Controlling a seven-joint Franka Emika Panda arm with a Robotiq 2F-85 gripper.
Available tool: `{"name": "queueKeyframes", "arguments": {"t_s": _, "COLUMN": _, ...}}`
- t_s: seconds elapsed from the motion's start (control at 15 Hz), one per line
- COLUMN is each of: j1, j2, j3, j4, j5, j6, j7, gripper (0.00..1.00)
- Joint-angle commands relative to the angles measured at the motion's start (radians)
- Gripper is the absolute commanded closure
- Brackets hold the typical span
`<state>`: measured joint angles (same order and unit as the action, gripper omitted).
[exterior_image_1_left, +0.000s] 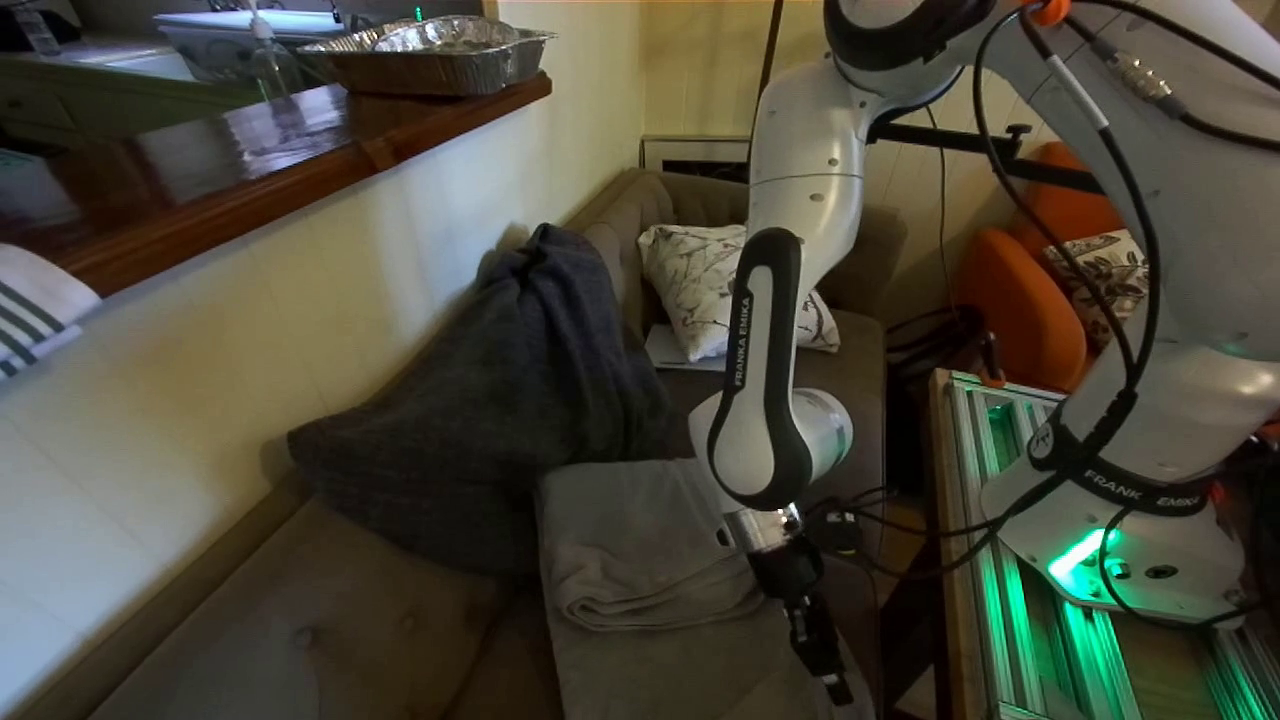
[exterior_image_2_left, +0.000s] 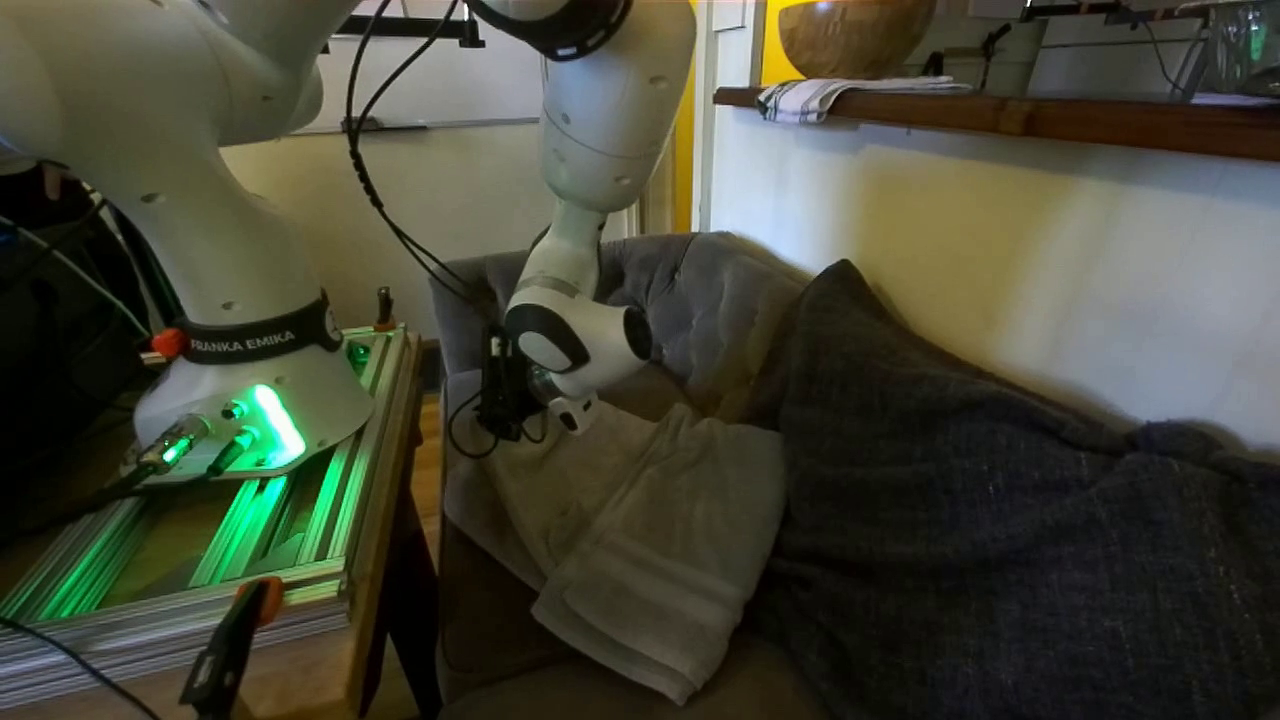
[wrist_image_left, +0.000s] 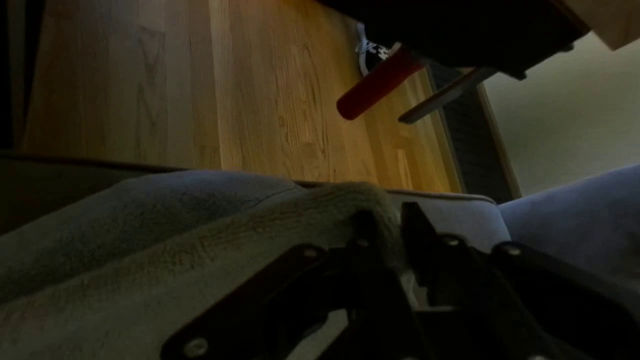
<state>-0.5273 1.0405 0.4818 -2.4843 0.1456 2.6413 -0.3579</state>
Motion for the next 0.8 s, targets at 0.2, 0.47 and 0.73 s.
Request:
{"name": "queueKeyframes", "arguments": {"t_s": 0.2, "j1": 0.024, "j2": -0.074, "j3": -0.006, "j4": 0.014, "j5": 0.025, "j6": 0.206, "j7": 0.038, "gripper": 0.27}}
{"name": "queueKeyframes", "arguments": {"t_s": 0.47, "j1": 0.182, "j2": -0.163, "j3": -0.082, "j4": 0.052, "j5": 0.004, "j6": 0.309, "j7": 0.148, "gripper": 0.00}}
{"name": "queueKeyframes", "arguments": {"t_s": 0.73, "j1": 0.429, "j2": -0.220, "j3": -0.197, "j4": 0.161, "j5": -0.016, "j6": 0.347, "j7": 0.262, "gripper": 0.00}}
